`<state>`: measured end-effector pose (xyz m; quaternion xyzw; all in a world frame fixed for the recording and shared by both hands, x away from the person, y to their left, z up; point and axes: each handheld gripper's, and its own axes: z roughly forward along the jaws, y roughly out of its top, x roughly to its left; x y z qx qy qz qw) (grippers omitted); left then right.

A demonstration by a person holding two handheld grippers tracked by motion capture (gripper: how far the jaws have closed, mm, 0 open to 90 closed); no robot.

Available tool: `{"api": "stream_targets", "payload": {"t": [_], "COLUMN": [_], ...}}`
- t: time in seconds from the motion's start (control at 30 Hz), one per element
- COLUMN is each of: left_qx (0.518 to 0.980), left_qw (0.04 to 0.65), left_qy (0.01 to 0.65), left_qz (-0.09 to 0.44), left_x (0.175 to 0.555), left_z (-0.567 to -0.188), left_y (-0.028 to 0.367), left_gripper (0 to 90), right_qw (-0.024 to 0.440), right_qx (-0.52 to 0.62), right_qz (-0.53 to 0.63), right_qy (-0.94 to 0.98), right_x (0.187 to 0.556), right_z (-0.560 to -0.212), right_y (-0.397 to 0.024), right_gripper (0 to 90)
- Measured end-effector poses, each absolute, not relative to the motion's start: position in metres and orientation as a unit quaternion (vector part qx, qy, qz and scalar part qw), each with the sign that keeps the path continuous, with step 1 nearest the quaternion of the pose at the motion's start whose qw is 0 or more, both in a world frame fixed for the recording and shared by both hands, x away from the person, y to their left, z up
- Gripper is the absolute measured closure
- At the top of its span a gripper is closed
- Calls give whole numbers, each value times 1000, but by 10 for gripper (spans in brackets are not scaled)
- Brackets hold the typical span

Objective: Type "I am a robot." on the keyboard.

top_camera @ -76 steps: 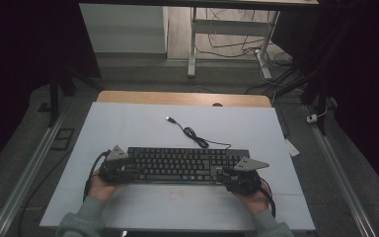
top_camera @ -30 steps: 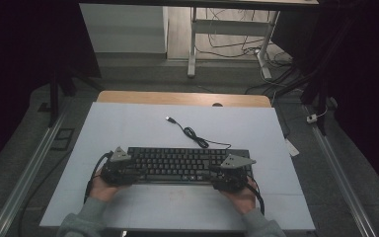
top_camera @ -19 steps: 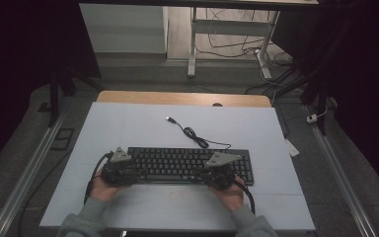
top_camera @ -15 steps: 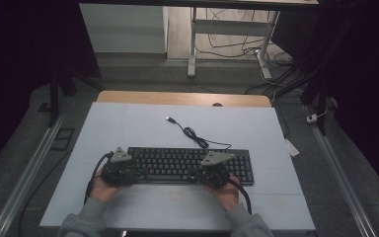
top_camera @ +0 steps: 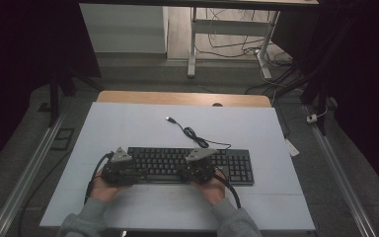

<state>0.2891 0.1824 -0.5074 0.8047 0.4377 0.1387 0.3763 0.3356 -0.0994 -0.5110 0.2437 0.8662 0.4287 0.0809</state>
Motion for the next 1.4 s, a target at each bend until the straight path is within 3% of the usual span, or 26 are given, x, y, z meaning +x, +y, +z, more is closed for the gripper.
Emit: {"api": "stream_targets", "payload": {"t": [0.87,1.33,1.4], "left_qx": [801,800,800], "left_qw": [379,381,380], "left_qy": [442,442,441], "left_qz": [141,142,142], "left_x": [289,289,289], "left_z": [-507,-506,-506], "left_y": [185,186,185], "left_gripper": [372,371,370], "right_qw": [79,89,90], "right_qx": [252,250,259], "right_qz": [394,431,435], "right_qy": [880,862,858], "right_x": [343,339,339], "right_z": [-521,-508,-508], "right_y": [-80,-97,-108], "right_gripper": [896,892,814]}}
